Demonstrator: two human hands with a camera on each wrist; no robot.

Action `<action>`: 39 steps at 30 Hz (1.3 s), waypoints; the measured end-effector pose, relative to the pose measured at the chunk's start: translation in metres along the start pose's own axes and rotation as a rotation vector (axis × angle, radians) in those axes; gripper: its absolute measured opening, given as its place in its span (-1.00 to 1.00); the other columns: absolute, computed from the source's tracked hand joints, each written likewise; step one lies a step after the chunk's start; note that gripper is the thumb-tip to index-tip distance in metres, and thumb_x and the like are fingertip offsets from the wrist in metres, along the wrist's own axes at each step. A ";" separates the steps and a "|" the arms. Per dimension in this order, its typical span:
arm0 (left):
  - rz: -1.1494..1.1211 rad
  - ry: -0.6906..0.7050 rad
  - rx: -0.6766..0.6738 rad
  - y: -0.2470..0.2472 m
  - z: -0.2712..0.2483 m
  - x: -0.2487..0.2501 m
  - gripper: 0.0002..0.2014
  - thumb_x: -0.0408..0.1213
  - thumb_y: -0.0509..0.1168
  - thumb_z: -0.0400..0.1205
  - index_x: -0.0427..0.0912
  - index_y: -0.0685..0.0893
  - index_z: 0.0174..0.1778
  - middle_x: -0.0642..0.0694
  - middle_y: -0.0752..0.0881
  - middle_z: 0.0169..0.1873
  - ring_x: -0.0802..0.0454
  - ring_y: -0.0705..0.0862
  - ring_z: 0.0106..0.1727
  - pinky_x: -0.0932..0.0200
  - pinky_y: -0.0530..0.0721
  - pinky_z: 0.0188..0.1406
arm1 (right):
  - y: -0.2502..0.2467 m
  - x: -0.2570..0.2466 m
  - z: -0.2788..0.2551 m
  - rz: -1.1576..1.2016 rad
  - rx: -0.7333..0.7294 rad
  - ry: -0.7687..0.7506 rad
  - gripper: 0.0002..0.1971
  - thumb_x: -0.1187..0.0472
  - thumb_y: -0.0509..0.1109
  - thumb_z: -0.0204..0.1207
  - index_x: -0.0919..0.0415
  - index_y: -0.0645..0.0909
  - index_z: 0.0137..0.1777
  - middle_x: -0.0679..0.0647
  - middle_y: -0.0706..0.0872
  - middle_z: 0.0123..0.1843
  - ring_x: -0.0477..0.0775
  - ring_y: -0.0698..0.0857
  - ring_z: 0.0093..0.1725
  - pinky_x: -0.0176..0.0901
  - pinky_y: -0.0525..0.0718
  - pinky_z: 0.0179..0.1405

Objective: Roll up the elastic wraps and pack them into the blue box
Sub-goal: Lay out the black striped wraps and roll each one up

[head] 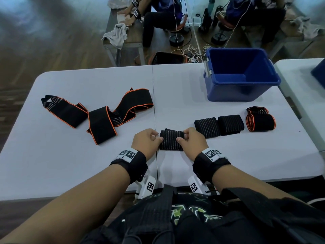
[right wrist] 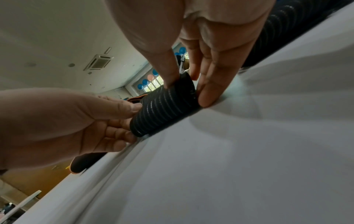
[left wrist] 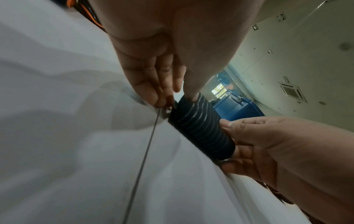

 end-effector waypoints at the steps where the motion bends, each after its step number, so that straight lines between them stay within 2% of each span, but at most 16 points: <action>1: -0.080 0.000 0.014 -0.002 -0.001 0.000 -0.86 -0.16 0.42 0.63 -0.01 0.73 0.09 0.07 0.79 -0.21 0.20 0.73 -0.13 0.35 0.60 -0.10 | 0.000 -0.002 0.000 0.014 -0.009 -0.014 -0.66 0.05 0.44 0.59 0.15 0.58 0.31 0.00 0.68 0.10 0.01 0.66 0.08 -0.20 0.57 0.11; 2: -0.157 -0.003 0.014 -0.001 -0.001 -0.001 -0.80 -0.23 0.43 0.62 0.00 0.73 0.16 0.07 0.81 -0.20 0.21 0.76 -0.13 0.37 0.62 -0.09 | 0.000 -0.005 -0.001 0.018 -0.019 -0.033 -0.64 0.07 0.44 0.59 0.15 0.59 0.35 0.00 0.69 0.14 0.00 0.67 0.10 -0.22 0.57 0.14; 4: -0.263 -0.017 -0.003 0.001 0.002 -0.006 -0.75 -0.30 0.43 0.62 0.01 0.74 0.20 0.02 0.84 -0.22 0.11 0.82 -0.15 0.15 0.77 0.02 | -0.001 -0.012 -0.002 0.014 -0.040 -0.086 -0.71 0.11 0.41 0.61 0.13 0.65 0.30 0.00 0.74 0.14 -0.01 0.69 0.07 -0.20 0.61 0.17; 6: -0.309 -0.015 -0.022 0.002 0.005 -0.010 -0.79 -0.28 0.40 0.64 0.07 0.75 0.14 -0.04 0.85 -0.27 0.03 0.85 -0.20 -0.08 0.82 0.06 | -0.002 -0.016 -0.004 -0.019 -0.061 -0.137 -0.78 0.12 0.38 0.63 0.13 0.70 0.20 0.04 0.76 0.04 0.05 0.72 0.01 -0.05 0.68 0.16; 8: -0.341 -0.016 -0.042 0.003 0.007 -0.011 -0.84 -0.28 0.39 0.66 0.08 0.75 0.08 -0.09 0.85 -0.28 -0.02 0.85 -0.23 -0.14 0.83 0.03 | -0.002 -0.018 -0.006 -0.081 -0.078 -0.163 -0.79 0.11 0.35 0.64 0.16 0.72 0.16 0.09 0.74 -0.06 0.11 0.71 -0.03 -0.02 0.68 0.10; 11: -0.345 -0.027 -0.067 0.000 0.005 -0.010 -0.86 -0.27 0.41 0.66 -0.02 0.76 0.11 -0.17 0.84 -0.25 -0.06 0.86 -0.25 -0.11 0.85 -0.02 | -0.004 -0.019 -0.008 -0.133 -0.074 -0.158 -0.77 0.11 0.37 0.63 0.20 0.72 0.17 0.06 0.71 -0.09 0.14 0.73 0.02 -0.12 0.62 0.03; 14: -0.377 -0.051 -0.141 0.002 0.002 -0.011 -0.80 -0.27 0.44 0.65 -0.10 0.71 0.20 -0.22 0.84 -0.24 -0.10 0.85 -0.26 -0.05 0.86 -0.12 | -0.006 -0.014 -0.007 -0.020 -0.062 -0.095 -0.63 0.18 0.45 0.57 0.19 0.65 0.37 0.06 0.73 0.07 0.05 0.73 0.08 -0.12 0.63 0.25; 16: -0.400 -0.069 -0.227 0.007 0.000 -0.012 -0.77 -0.28 0.44 0.66 -0.09 0.68 0.23 -0.27 0.84 -0.21 -0.11 0.83 -0.27 0.00 0.85 -0.16 | -0.005 -0.008 -0.009 0.071 -0.073 -0.054 -0.50 0.17 0.51 0.53 0.11 0.56 0.47 0.01 0.69 0.12 -0.01 0.70 0.09 -0.16 0.64 0.26; 21: -0.342 -0.078 -0.418 0.025 -0.008 -0.001 -0.86 -0.30 0.45 0.66 -0.27 0.74 0.07 -0.32 0.85 -0.17 -0.08 0.75 -0.30 0.07 0.78 -0.23 | -0.004 0.005 -0.017 0.046 -0.089 -0.051 -0.37 0.06 0.63 0.40 0.04 0.55 0.48 0.05 0.68 0.31 0.00 0.67 0.27 -0.08 0.61 0.36; 23: -0.257 -0.028 -0.443 0.030 -0.010 0.009 -0.89 -0.25 0.48 0.63 -0.21 0.77 -0.01 -0.25 0.86 -0.22 -0.06 0.76 -0.31 0.05 0.78 -0.23 | -0.010 0.015 -0.022 0.070 -0.058 -0.014 -0.39 0.11 0.65 0.37 0.02 0.58 0.43 0.02 0.68 0.26 -0.03 0.66 0.21 -0.16 0.61 0.29; 26: 0.053 0.168 -0.368 0.031 -0.005 0.034 -0.83 -0.01 0.48 0.59 -0.02 0.77 -0.14 -0.02 0.83 -0.32 0.12 0.74 -0.33 0.12 0.76 -0.22 | -0.024 0.038 -0.033 0.102 -0.021 0.042 -0.44 0.16 0.67 0.34 -0.04 0.61 0.35 -0.04 0.70 0.16 -0.07 0.69 0.12 -0.24 0.66 0.14; 29: 0.216 0.332 -0.238 0.034 0.003 0.069 -0.76 0.11 0.44 0.57 0.04 0.70 -0.03 0.09 0.74 -0.23 0.14 0.69 -0.18 0.15 0.66 -0.14 | -0.046 0.065 -0.045 0.097 0.042 0.083 -0.56 0.30 0.59 0.41 0.00 0.64 0.27 -0.09 0.70 -0.04 -0.16 0.68 -0.11 -0.44 0.58 -0.13; 32: 0.212 0.473 -0.191 0.049 0.010 0.108 -0.64 0.09 0.45 0.56 0.08 0.64 0.22 0.07 0.64 -0.02 0.11 0.62 -0.05 0.17 0.52 -0.04 | -0.071 0.094 -0.058 0.104 0.142 0.128 -0.58 0.48 0.35 0.47 0.07 0.65 0.26 -0.02 0.70 -0.17 -0.04 0.71 -0.16 -0.17 0.71 0.02; 33: 0.209 0.506 -0.192 0.056 0.012 0.120 -0.61 0.07 0.46 0.56 0.06 0.62 0.27 0.04 0.61 0.03 0.10 0.61 -0.03 0.19 0.50 -0.01 | -0.077 0.102 -0.062 0.097 0.166 0.135 -0.56 0.48 0.27 0.48 0.09 0.63 0.29 0.01 0.70 -0.15 0.00 0.71 -0.12 -0.12 0.71 0.08; 35: 0.223 0.539 -0.199 0.071 0.016 0.138 -0.60 0.03 0.47 0.56 0.02 0.61 0.27 -0.03 0.60 0.08 0.06 0.60 -0.02 0.19 0.48 0.02 | -0.081 0.108 -0.070 0.078 0.188 0.137 -0.57 0.44 0.23 0.51 0.10 0.57 0.33 0.02 0.68 -0.07 0.03 0.69 -0.06 -0.16 0.65 0.08; 39: 0.283 0.537 -0.195 0.089 0.023 0.146 -0.69 -0.01 0.44 0.59 0.00 0.60 0.17 -0.06 0.60 0.07 0.04 0.59 -0.02 0.18 0.47 0.02 | -0.073 0.099 -0.074 0.107 0.239 0.088 -0.70 0.25 0.33 0.57 0.09 0.50 0.29 0.03 0.58 0.16 -0.03 0.61 -0.02 -0.20 0.55 0.06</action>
Point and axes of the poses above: each hand's wrist, its own z-axis towards the middle knuckle, its own y-axis out of the palm, x = y × z, the point moved 7 cm from there along z, towards the middle knuckle
